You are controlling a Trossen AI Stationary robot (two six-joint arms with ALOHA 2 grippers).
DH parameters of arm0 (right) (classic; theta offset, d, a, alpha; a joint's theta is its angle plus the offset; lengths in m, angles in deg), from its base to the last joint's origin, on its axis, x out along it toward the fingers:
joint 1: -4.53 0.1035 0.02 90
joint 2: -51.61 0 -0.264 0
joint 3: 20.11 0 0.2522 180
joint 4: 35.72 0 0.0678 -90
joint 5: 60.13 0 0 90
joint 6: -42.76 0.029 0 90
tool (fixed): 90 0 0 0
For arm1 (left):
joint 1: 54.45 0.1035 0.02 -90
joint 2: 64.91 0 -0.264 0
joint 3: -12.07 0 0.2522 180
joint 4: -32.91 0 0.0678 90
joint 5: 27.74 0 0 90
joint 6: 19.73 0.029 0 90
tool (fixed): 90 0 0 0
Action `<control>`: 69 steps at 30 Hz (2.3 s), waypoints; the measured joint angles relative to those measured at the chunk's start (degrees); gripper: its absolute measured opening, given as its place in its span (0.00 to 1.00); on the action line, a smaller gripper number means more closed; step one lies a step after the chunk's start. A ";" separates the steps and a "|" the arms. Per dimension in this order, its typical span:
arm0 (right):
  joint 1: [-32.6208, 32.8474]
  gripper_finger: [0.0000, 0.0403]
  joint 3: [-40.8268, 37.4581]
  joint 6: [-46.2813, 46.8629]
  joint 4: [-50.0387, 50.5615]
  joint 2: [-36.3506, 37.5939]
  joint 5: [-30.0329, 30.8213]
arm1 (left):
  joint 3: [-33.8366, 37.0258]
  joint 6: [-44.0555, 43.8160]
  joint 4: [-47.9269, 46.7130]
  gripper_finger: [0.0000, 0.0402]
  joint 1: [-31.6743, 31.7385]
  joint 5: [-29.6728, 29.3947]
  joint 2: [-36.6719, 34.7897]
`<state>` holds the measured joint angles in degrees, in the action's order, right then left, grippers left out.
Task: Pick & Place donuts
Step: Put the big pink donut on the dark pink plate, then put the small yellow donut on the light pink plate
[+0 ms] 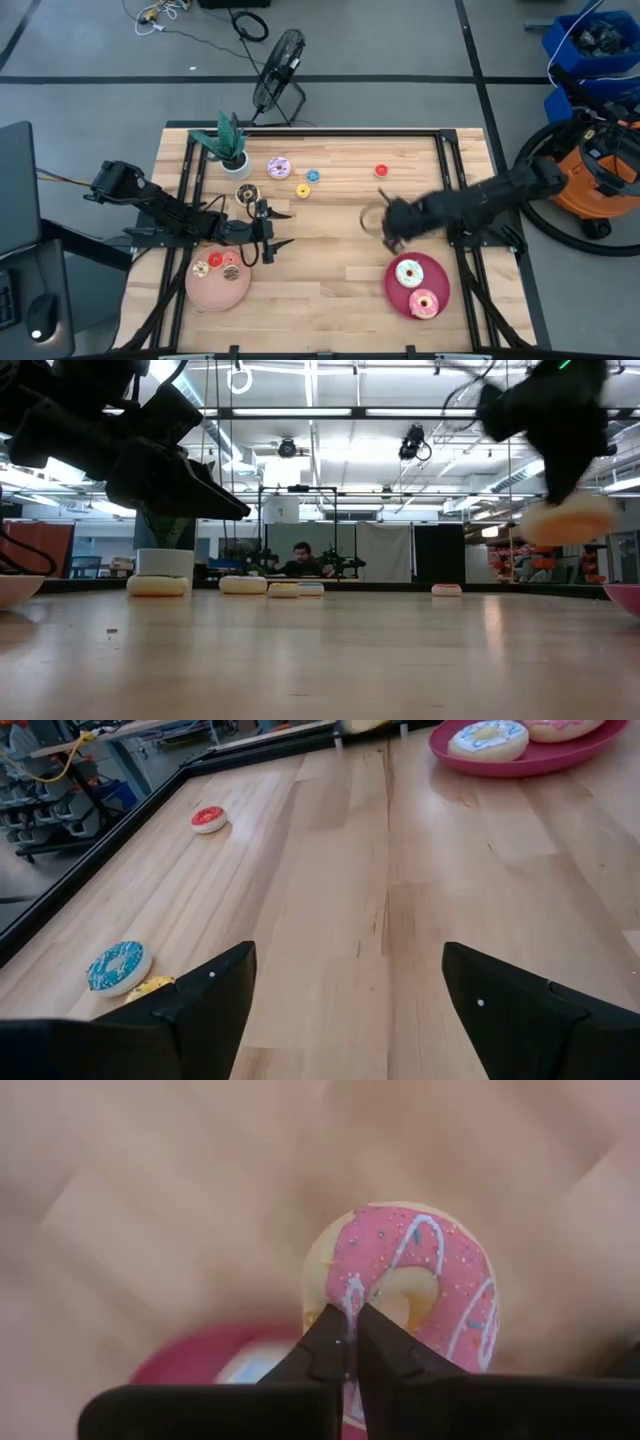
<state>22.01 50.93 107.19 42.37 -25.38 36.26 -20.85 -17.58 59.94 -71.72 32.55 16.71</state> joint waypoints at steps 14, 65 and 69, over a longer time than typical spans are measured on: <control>32.28 0.05 0.05 47.77 -1.13 -4.21 -3.87 | 0.00 0.04 0.18 0.81 0.13 0.00 0.00; 13.92 0.72 -7.30 -9.85 -79.64 -40.11 49.38 | -27.34 -18.94 -82.72 0.79 15.50 -1.61 0.00; 13.95 0.72 -7.28 -8.36 -79.92 -42.28 50.91 | -27.33 -28.83 -96.84 0.79 14.28 -0.26 0.00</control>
<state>35.95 43.65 98.83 -37.55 -67.66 87.17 -48.17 -46.41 -36.90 -57.44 32.30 16.71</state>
